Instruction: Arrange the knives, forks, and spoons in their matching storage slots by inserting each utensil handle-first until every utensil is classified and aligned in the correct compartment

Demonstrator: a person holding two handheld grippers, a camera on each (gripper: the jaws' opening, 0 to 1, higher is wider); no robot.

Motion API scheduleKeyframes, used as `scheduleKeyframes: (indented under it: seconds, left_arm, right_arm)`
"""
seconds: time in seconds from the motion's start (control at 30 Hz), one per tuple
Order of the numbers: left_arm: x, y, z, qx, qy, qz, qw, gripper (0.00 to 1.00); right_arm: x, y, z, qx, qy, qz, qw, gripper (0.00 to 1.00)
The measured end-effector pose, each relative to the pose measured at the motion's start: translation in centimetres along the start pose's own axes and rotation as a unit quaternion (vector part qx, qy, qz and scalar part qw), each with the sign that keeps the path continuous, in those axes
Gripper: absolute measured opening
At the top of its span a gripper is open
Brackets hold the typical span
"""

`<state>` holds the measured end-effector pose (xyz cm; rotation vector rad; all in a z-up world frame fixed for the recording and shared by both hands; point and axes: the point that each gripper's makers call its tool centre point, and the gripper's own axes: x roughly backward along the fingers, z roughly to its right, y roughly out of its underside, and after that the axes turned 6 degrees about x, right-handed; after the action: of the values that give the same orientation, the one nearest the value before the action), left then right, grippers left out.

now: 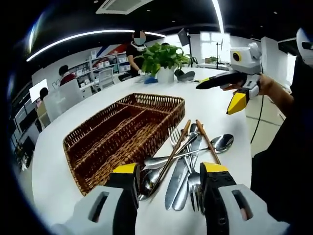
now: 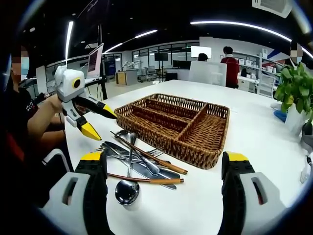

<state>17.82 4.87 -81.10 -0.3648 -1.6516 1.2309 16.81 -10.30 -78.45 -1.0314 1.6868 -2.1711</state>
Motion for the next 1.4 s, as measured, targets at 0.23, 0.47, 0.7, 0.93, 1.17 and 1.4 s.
scheduleKeyframes:
  seconds: [0.23, 0.47, 0.7, 0.93, 1.17, 1.4]
  left_arm:
    - [-0.9, 0.4, -0.1, -0.006, 0.021, -0.027, 0.9994, 0.34]
    - [-1.9, 1.3, -0.1, -0.019, 0.035, -0.066, 0.9970, 0.28]
    - [-2.8, 1.9, -0.3, -0.038, 0.041, -0.094, 0.9939, 0.23]
    - [-3.8, 2.0, -0.4, -0.071, 0.050, -0.101, 0.9912, 0.16]
    - [-4.2, 2.4, -0.6, -0.094, 0.052, -0.113, 0.9878, 0.08]
    - [-4.5, 2.5, -0.8, -0.114, 0.053, -0.117, 0.9851, 0.06]
  right_arm:
    - [0.0, -0.2, -0.1, 0.001, 0.002, 0.002, 1.0000, 1.00]
    - [0.0, -0.1, 0.1, 0.003, 0.003, -0.001, 1.0000, 1.00]
    - [0.1, 0.1, 0.1, 0.003, 0.005, -0.004, 1.0000, 1.00]
    - [0.1, 0.2, 0.1, 0.000, 0.007, -0.004, 1.0000, 1.00]
    - [0.1, 0.5, 0.1, -0.002, 0.008, -0.008, 0.9999, 1.00]
    - [0.0, 0.6, -0.3, -0.011, -0.003, -0.005, 0.9999, 1.00]
